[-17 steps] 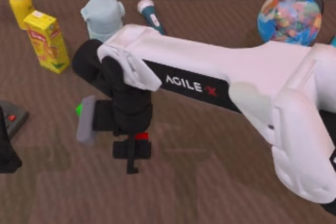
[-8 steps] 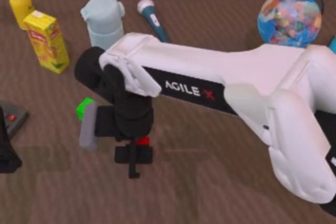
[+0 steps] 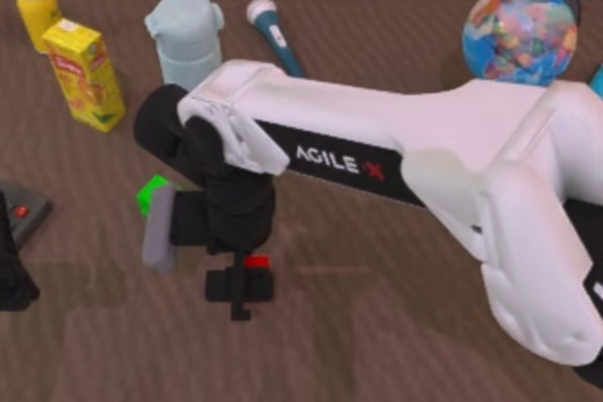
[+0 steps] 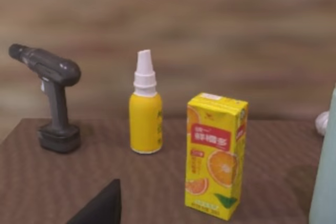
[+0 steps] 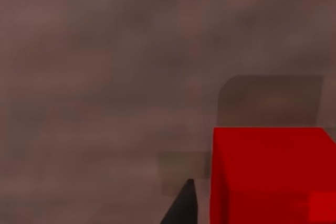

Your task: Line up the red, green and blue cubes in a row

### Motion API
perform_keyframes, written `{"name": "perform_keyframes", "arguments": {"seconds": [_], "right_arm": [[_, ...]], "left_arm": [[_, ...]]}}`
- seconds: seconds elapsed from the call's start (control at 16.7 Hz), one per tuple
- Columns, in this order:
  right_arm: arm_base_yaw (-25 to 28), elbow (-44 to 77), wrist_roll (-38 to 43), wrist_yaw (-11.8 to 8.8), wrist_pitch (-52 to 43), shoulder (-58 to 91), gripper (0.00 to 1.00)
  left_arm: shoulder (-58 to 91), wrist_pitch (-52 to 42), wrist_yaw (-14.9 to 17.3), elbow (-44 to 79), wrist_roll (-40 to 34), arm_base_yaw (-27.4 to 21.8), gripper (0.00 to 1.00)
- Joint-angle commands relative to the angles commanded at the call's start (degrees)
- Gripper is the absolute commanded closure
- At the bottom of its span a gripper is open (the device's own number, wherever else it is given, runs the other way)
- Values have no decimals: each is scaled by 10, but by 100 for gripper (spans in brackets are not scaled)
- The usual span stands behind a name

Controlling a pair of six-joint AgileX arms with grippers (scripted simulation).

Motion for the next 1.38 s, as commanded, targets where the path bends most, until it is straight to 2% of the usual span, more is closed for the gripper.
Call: {"name": "perform_keyframes", "arguments": {"seconds": [0.12,0.18,0.72,1.14,1.38], "right_arm": [[0,0,0,0,0,0,2],[0,0,0,0,0,0,0],[-1,2,-1,0,-2,0,0],[2,113,-2,0,-131,-15,0],[2,125,-2,0,-143,-19,0]], "left_arm": [[0,0,0,0,0,0,0],[0,0,0,0,0,0,0],[0,0,0,0,0,0,0],[0,0,0,0,0,0,0],[0,0,0,0,0,0,0]]}}
